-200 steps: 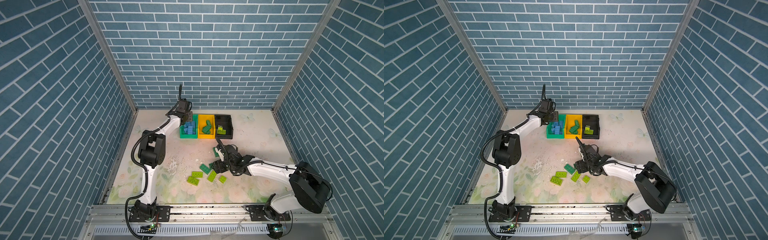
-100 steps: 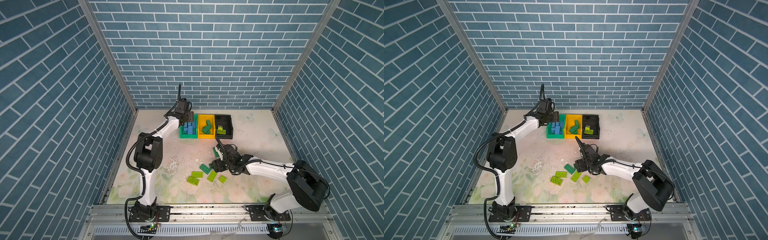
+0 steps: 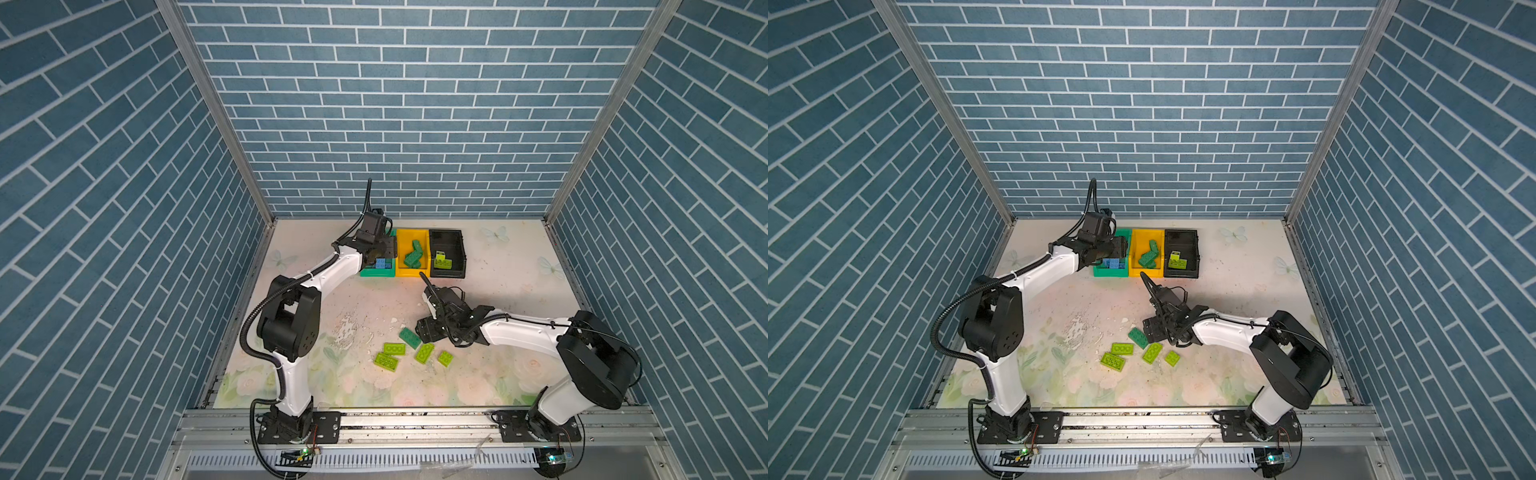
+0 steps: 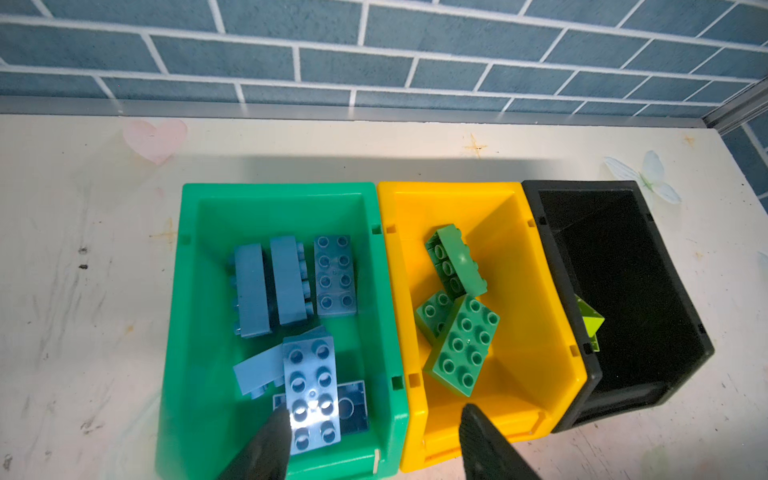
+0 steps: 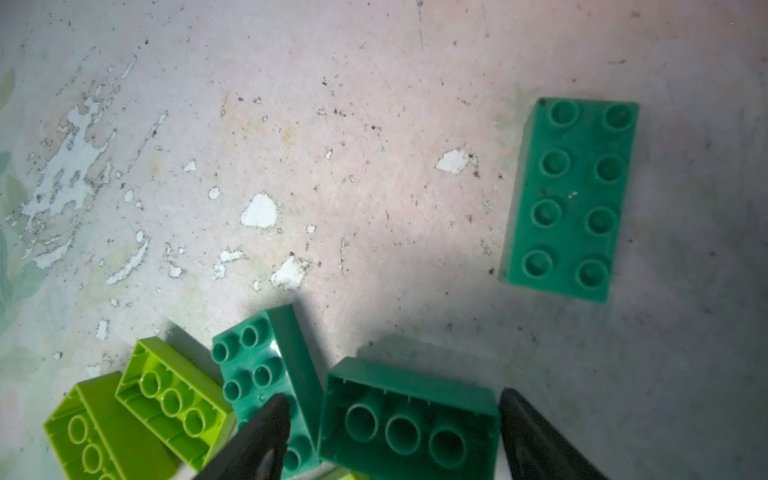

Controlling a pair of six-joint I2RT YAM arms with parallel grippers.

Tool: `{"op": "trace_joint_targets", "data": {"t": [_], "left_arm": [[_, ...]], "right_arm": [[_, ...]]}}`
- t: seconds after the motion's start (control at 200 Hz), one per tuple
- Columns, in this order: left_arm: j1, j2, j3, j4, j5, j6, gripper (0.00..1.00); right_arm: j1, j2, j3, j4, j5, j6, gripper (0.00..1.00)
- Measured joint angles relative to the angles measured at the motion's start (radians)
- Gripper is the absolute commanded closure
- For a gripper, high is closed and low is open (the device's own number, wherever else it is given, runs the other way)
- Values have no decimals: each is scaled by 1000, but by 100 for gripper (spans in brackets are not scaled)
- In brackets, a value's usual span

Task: Sort the legos into containers by color
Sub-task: 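Release blue brick into green bin with left while right grasps dark green brick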

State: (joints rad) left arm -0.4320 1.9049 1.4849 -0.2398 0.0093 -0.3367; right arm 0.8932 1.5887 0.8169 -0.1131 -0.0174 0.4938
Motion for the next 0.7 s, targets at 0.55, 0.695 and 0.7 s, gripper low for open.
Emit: {"op": "trace_joint_targets", "data": {"t": [0.55, 0.695, 0.7], "left_arm": [[0, -81, -105, 21, 3, -9, 33], [0, -85, -122, 13, 3, -11, 33], [0, -85, -122, 13, 3, -11, 33]], "right_arm": [[54, 85, 61, -92, 123, 23, 28], [54, 94, 72, -108, 144, 27, 35], [54, 95, 74, -108, 145, 27, 35]]}}
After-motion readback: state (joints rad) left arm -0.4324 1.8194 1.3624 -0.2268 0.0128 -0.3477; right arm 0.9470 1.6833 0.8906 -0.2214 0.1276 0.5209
